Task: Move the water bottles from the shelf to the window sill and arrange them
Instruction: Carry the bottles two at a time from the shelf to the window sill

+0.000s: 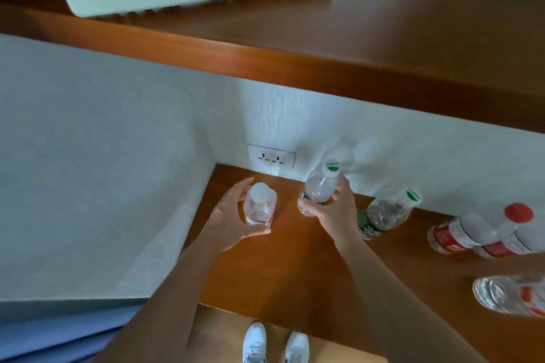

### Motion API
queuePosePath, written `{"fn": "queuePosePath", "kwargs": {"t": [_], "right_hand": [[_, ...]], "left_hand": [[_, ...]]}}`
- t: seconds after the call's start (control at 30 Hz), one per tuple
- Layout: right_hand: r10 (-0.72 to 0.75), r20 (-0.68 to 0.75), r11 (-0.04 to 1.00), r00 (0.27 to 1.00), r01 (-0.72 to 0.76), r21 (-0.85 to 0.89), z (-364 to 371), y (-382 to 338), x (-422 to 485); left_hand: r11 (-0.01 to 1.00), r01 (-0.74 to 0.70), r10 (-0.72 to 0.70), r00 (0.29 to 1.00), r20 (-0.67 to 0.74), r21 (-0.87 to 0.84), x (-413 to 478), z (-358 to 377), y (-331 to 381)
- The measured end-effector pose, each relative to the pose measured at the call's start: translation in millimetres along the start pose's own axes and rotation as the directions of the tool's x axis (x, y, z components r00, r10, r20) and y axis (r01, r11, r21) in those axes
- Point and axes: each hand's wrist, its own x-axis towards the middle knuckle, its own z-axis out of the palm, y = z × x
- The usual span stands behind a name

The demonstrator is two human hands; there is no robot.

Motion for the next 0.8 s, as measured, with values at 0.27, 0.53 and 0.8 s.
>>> {"fn": "queuePosePath", "kwargs": {"t": [0.27,0.53,0.8], "right_hand": [[-0.053,0.036,0.996,0.998,0.05,0.07,10.8,0.2,17.5],[-0.117,-0.03,0.986,0.993,0.119,0.118,-15.4,-28.9,-0.2],[-0.267,-0.096,0.937,0.959,0.281,0.206,-55.9,-85.8,-37.6]], "left_hand": [[0.996,0.068,-0.069,0.997,-0.026,-0.057,10.7,11.6,11.2],[0.976,0.036,-0.099,0.952,-0.29,-0.214,-3.7,-7.3,57.9],[0.912,-0.148,-0.023,0.912,-0.409,-0.381,-32.6,-38.5,109.1]]}}
